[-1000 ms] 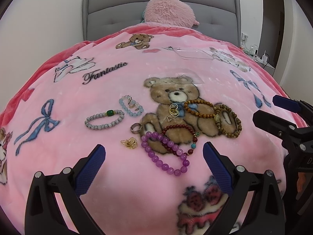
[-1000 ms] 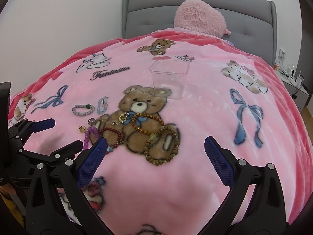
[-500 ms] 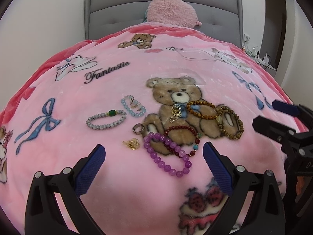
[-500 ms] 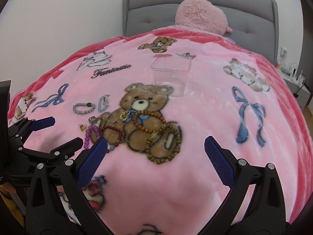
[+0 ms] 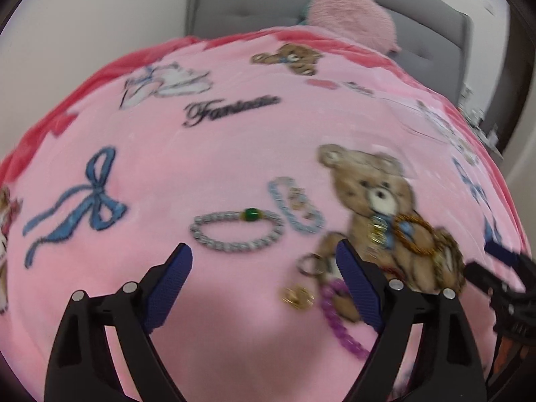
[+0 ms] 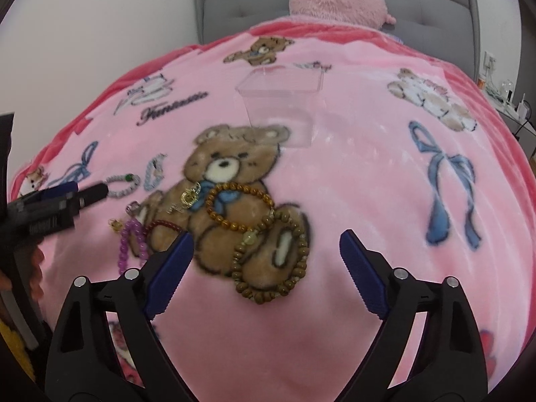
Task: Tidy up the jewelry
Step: 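Grasp the grey green-bead bracelet with the left tool while the right tool grasps the brown wooden-bead bracelet, then carry both bracelets over the clear plastic box and open both tools to drop them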
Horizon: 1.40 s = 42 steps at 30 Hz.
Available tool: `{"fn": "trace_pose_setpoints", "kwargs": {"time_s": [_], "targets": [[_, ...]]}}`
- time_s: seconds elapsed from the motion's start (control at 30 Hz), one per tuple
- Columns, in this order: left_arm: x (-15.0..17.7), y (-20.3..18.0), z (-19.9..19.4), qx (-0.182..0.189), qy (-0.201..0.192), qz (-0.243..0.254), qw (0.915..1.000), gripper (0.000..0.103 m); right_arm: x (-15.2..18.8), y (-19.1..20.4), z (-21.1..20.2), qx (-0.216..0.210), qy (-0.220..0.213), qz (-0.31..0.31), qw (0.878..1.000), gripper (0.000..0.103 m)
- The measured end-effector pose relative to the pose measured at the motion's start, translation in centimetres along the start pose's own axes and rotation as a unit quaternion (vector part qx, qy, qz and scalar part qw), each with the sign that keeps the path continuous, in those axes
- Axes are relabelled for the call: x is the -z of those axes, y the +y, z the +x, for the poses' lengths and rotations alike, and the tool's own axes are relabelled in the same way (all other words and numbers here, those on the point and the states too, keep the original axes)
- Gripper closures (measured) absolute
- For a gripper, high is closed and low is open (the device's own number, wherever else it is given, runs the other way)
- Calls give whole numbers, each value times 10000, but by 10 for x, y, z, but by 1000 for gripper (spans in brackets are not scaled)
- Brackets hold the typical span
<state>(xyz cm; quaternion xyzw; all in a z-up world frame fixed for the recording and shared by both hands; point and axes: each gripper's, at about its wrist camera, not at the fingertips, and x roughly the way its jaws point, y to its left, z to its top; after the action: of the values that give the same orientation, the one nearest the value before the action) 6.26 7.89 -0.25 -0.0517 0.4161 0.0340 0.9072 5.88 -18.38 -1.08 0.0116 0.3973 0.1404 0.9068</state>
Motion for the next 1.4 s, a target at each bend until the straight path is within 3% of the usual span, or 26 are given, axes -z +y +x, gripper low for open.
{"fn": "trace_pose_setpoints", "kwargs": {"time_s": [0.2, 0.3, 0.5, 0.63, 0.7, 0.73, 1.0, 1.13, 1.2, 1.4], "targets": [[-6, 17, 18, -120, 119, -261, 9995, 17, -6, -8, 22, 201, 183, 96, 9996, 19], [-8, 22, 29, -197, 196, -330, 9991, 18, -7, -11, 34, 232, 361, 143, 9990, 29], [-8, 30, 49, -235, 477, -509, 9973, 21, -4, -12, 42, 394, 441, 93, 9982, 29], [-6, 29, 56, -300, 485, -505, 9971, 22, -1, -10, 45, 479, 505, -16, 9976, 37], [-5, 30, 56, -345, 437, -520, 9971, 29, 0, -10, 45, 511, 487, -63, 9975, 42], [-4, 30, 57, -435, 434, -489, 9969, 40, 0, -10, 45, 537, 472, -110, 9974, 47], [-3, 34, 54, -451, 304, -462, 9974, 65, 1, -1, 42, 547, 402, -355, 9971, 71], [-3, 37, 51, -409, 239, -539, 9974, 86, 0, -5, 39, 465, 367, -247, 9979, 89], [-2, 39, 50, -349, 220, -595, 9974, 90, 0, -8, 39, 495, 384, -169, 9979, 94], [-2, 42, 46, -257, 132, -689, 9972, 95, -1, -22, 36, 250, 345, 295, 9987, 94]]}}
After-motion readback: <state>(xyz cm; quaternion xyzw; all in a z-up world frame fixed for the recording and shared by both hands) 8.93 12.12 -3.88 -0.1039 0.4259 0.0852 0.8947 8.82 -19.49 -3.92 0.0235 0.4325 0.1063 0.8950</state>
